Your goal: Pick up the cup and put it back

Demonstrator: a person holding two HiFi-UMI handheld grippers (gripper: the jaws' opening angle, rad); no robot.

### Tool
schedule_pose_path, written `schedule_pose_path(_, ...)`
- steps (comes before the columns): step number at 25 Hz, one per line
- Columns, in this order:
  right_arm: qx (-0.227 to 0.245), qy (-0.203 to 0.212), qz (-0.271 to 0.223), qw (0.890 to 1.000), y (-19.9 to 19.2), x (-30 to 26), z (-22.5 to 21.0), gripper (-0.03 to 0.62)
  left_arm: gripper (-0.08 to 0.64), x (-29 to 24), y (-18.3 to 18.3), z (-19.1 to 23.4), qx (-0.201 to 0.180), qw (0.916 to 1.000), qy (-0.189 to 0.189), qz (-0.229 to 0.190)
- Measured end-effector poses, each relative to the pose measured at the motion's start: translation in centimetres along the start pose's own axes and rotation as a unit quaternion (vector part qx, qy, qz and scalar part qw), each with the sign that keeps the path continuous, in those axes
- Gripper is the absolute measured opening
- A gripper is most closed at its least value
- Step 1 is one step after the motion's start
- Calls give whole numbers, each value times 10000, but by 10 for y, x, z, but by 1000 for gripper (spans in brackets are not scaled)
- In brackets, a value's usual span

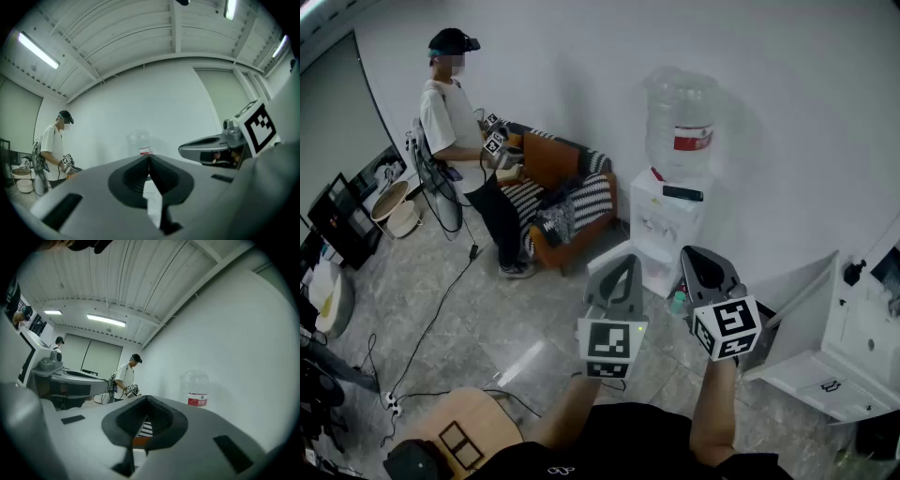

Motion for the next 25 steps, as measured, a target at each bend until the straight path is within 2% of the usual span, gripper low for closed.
schedule_pose_path(8, -48, -148, 48, 9999, -9, 11, -11, 11, 12, -7, -4, -11, 107, 9997, -195, 71)
schedule_pose_path(12, -214, -272, -204, 9992, -11, 20, -25, 11, 12, -14, -4, -19, 103, 9994, -306, 110)
schedule_pose_path(16, -375, -367, -131, 9985, -16, 20, -36, 11, 12, -20, -3, -21, 117, 9992, -359, 152)
schedule_pose_path(20, -626, -354, -44, 9974, -24, 13, -43, 11, 12, -24, -9, -15, 174, 9991, -293, 235)
schedule_pose_path(25, -854, -190, 174, 9960, -36, -7, -42, 11, 12, -28, -22, 2, 286, 9981, -103, 531)
Point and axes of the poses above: the fingertips, and each gripper's own axes: x backward along the fingers, z to its left, y out of its top, the point moved 7 cm from there along x, backward along the fingers, and after that the axes turned 15 degrees about z, right-handed, at the moved point
